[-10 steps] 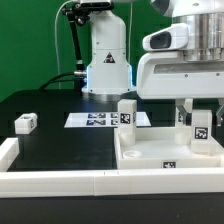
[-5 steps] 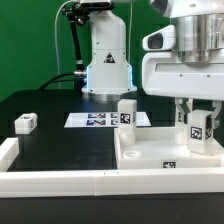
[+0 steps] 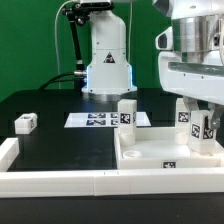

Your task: Assemble square table

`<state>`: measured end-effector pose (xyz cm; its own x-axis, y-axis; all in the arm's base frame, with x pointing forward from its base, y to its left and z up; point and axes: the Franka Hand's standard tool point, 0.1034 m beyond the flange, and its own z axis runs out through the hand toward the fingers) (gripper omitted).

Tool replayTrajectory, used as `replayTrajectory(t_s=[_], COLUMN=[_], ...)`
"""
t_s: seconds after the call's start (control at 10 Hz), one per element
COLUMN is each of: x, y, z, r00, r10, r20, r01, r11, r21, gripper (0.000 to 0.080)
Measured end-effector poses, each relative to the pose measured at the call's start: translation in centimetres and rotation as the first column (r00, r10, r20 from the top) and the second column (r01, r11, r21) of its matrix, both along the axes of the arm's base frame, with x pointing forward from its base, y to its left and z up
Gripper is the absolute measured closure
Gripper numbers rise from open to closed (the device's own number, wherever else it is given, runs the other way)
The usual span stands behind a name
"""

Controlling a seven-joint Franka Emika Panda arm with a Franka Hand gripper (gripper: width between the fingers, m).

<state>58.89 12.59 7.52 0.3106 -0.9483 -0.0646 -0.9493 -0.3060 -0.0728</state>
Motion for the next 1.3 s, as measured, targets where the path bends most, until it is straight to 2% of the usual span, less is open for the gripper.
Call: replayTrajectory(t_s=[0.1, 0.2, 0.3, 0.4, 0.6, 0.8, 1.0, 1.3], x=[-0.02, -0.01, 0.01, 0.01, 0.01, 0.03, 0.01, 0.07], y=[0.07, 0.02, -0.15, -0.17, -0.18, -0.18, 0.04, -0.17], z=[0.0, -0.01, -0.01, -0.01, -0.01, 0.01, 0.02, 0.02], r00=[1.0, 0.999, 0.994, 0.991, 0.965, 0.893, 0.809, 0.636], r10=[0.019, 0.04, 0.106, 0.133, 0.26, 0.448, 0.586, 0.77], r20=[0.001, 0.003, 0.008, 0.009, 0.018, 0.031, 0.038, 0.041], r01=[-0.019, -0.04, -0.106, -0.133, -0.26, -0.448, -0.584, -0.767], r11=[1.0, 0.999, 0.994, 0.991, 0.966, 0.894, 0.81, 0.638], r21=[0.0, -0.002, -0.005, -0.007, -0.016, -0.031, -0.044, -0.071], gripper=[0.0446, 0.0263, 0.0263, 0.017, 0.0156, 0.0151, 0.0151, 0.0151])
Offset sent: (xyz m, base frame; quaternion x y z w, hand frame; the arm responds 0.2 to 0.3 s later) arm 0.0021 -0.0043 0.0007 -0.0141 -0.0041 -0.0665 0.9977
